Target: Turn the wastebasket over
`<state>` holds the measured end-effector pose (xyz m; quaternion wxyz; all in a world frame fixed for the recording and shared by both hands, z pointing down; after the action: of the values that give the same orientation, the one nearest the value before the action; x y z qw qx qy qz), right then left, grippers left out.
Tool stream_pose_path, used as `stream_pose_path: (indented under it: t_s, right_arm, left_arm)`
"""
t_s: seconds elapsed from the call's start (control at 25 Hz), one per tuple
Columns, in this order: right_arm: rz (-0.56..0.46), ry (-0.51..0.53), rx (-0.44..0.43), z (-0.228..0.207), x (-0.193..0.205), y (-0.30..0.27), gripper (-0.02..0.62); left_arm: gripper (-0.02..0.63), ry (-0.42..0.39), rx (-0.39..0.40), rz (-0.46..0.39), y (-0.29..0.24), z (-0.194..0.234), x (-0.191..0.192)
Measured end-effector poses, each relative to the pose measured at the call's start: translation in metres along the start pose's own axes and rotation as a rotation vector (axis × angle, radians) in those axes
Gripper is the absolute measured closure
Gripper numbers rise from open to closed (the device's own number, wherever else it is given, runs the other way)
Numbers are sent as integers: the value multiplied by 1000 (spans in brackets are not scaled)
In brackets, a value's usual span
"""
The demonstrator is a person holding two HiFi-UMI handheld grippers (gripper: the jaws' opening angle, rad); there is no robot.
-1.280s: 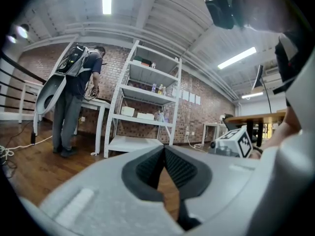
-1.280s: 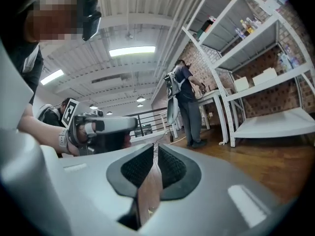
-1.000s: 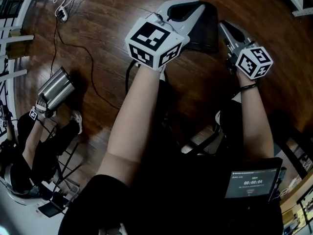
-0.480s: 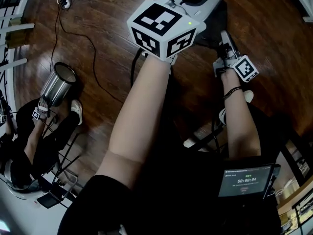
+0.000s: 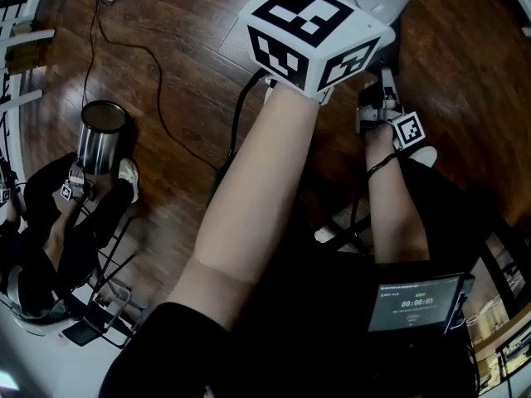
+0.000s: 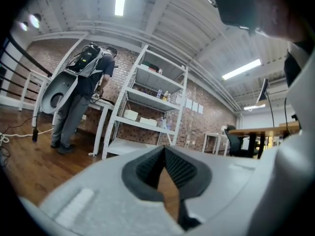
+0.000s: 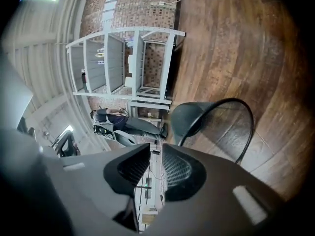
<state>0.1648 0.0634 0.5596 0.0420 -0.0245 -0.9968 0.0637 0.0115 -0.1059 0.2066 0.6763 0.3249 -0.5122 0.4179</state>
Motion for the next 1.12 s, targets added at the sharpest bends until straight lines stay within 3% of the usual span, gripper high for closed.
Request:
stream_pose_path:
  t_s: [0.4, 0.68, 0.8, 1.0, 1.12]
  right_arm:
    - [-21, -51, 51, -39, 17, -19, 382]
    - [-55, -82, -3, -43, 20, -66, 374]
    - [-56, -85, -24, -37, 18, -81, 462]
    - [-86, -104, -1, -37, 16, -83, 516]
    - [-99, -110, 22, -38, 14, -80, 584]
  left_arm:
    - [603, 82, -42, -10, 1, 21, 10]
    - [603, 103, -36, -17, 1, 21, 16]
    - [603, 107, -40, -22, 4, 23, 15]
    - [603, 119, -48, -31, 8, 26, 13]
    - [603, 119, -47, -35, 8, 27, 12]
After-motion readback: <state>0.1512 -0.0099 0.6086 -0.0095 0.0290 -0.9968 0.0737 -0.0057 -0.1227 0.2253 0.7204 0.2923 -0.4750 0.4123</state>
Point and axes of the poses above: the fingertips, and each gripper's own axes: y backward along the fingers, z to its left, x out of its underside, the point moved 9 cm from there along y, backward along the fingers, and after that the axes turned 2 degrees about -z, right-handed, at the moved point
